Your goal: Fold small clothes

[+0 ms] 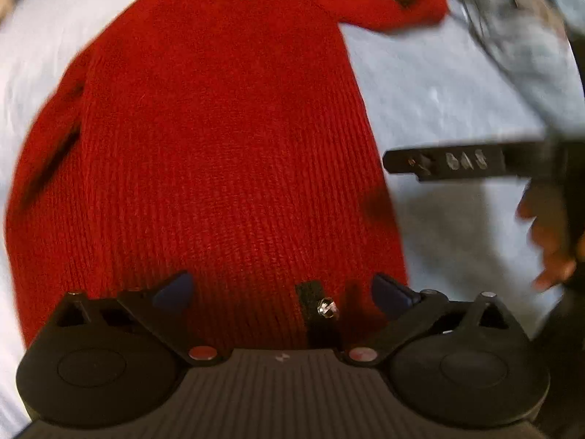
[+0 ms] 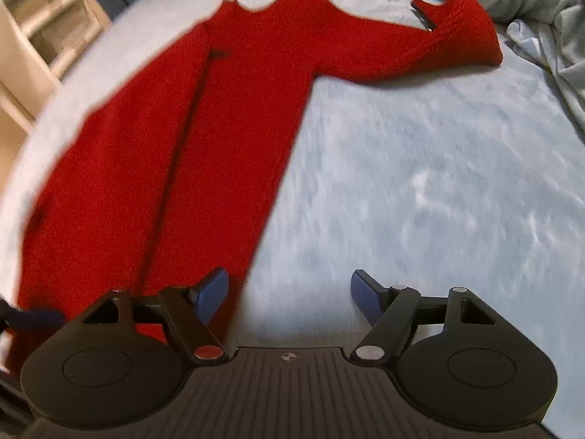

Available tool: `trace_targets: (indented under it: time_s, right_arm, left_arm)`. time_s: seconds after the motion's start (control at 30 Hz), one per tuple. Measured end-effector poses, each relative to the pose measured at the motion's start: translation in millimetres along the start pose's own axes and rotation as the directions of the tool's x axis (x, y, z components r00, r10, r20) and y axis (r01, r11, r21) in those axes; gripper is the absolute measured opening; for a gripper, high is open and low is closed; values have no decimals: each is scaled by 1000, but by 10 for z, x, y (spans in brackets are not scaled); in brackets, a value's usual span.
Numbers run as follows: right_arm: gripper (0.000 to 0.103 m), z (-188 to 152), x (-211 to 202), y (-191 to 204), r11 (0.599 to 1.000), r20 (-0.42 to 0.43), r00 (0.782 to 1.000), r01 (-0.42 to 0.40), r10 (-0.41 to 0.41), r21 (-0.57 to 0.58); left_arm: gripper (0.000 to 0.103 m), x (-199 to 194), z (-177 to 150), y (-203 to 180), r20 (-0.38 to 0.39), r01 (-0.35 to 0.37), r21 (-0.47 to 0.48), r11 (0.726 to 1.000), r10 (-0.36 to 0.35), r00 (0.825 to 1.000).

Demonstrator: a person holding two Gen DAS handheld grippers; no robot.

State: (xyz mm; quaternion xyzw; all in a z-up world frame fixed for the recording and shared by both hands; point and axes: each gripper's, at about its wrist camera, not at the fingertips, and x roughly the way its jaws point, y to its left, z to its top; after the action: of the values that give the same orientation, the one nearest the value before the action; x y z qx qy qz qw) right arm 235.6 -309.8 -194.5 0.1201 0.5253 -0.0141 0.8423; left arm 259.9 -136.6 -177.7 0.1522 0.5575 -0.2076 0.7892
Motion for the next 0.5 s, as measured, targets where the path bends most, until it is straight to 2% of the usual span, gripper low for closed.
trace_targets:
  time_s: [0.03, 0.07, 0.1, 0.13, 0.17, 0.23, 0.33, 0.4, 0.43, 0.47, 0.5]
  right_arm:
    - [76, -15, -17, 29, 1000, -4, 1000, 14, -15, -12]
    - [76, -19, -33, 31, 999, -3, 1000, 27, -27, -24]
    - [76, -9, -59, 49, 998, 1, 999, 41, -41, -42]
    - [76, -25, -91, -25, 997, 7, 999, 48, -47, -55]
    - [76, -2, -91, -72, 996, 12, 998, 54, -54, -64]
    - [76, 12, -119, -104, 996, 18, 998, 58, -56, -72]
    - [76, -1, -160, -113, 996, 30, 998, 58, -56, -74]
    - [76, -22, -191, -101, 995, 34, 998, 58, -56, -84]
    - [76, -22, -190, -90, 994, 37, 998, 62, -59, -90]
    - [76, -20, -185, -87, 993, 39, 997, 66, -63, -93]
    - [76, -19, -188, -81, 993, 39, 997, 68, -64, -95]
  left_arm:
    - [100, 10, -3, -47, 9, -29, 36, 999, 29, 1000]
    - [79, -14, -21, -71, 36, -61, 54, 997, 59, 998]
    - [55, -40, -21, -66, 62, -95, 56, 994, 92, 994]
    - [45, -76, -2, -56, 69, -82, 36, 996, 79, 994]
    - [16, -137, 27, 72, 73, -38, -22, 999, 39, 997]
    - [14, -247, 99, 412, 73, 30, -133, 991, -20, 997]
    - [13, -521, 221, 768, 143, -18, -187, 982, 45, 989]
    - [13, -800, 311, 1158, 201, -61, -264, 963, 116, 973]
    - [13, -963, 340, 1378, 233, -107, -309, 945, 185, 955]
    - [13, -1095, 413, 1620, 258, -163, -363, 917, 267, 929]
    - [13, -1220, 486, 1899, 272, -221, -429, 876, 359, 893]
